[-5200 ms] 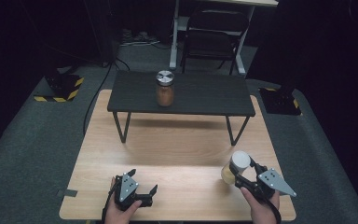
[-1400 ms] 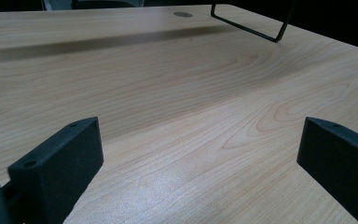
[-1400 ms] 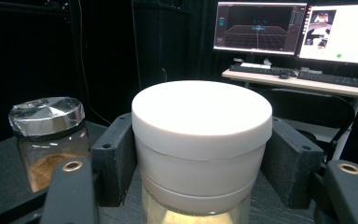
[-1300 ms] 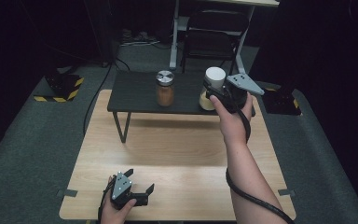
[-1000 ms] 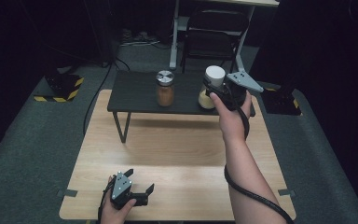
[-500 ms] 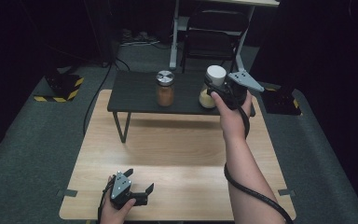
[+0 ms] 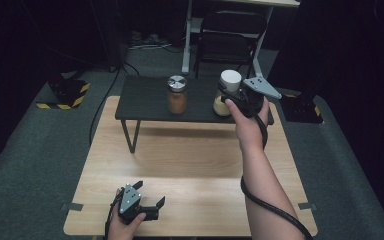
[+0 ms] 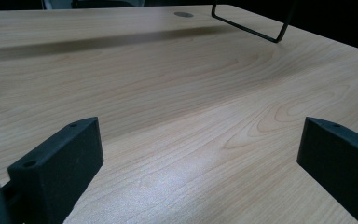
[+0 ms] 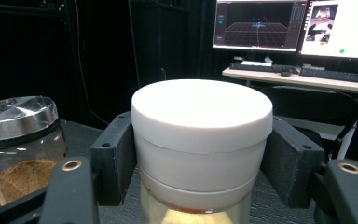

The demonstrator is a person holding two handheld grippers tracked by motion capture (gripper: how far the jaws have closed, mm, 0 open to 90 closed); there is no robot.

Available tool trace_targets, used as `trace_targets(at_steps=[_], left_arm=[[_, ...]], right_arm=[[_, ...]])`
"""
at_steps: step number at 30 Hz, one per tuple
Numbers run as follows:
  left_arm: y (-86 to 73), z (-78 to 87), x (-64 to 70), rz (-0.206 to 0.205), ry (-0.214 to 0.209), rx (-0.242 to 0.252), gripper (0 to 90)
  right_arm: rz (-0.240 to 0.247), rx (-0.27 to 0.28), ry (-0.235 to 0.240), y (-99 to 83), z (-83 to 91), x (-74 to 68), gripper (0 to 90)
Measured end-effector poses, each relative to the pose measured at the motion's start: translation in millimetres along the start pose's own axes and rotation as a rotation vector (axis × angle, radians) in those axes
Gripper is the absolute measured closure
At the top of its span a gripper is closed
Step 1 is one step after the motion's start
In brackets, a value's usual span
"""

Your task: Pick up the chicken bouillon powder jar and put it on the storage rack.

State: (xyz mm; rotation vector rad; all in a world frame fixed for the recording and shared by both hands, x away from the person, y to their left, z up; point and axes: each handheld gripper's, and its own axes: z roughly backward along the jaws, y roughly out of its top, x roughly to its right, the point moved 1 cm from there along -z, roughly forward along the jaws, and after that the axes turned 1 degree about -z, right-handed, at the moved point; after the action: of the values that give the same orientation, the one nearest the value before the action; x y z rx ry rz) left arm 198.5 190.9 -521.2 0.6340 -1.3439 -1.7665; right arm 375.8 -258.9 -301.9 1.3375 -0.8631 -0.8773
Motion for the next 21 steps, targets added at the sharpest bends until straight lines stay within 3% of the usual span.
trace_targets(at_steps=[13,21], left_arm=[[0.0,0.0,-0.7,0.005,-0.002,0.000,0.4],[-0.2,0.0,-1.4,0.008,-0.002,0.002,0.4]], right_arm=[[-0.004,-0.009,0.007,2.6,-0.2,1.6,33.7],[-0.009,-0.002,0.002,1.6,0.1,1.6,25.5]])
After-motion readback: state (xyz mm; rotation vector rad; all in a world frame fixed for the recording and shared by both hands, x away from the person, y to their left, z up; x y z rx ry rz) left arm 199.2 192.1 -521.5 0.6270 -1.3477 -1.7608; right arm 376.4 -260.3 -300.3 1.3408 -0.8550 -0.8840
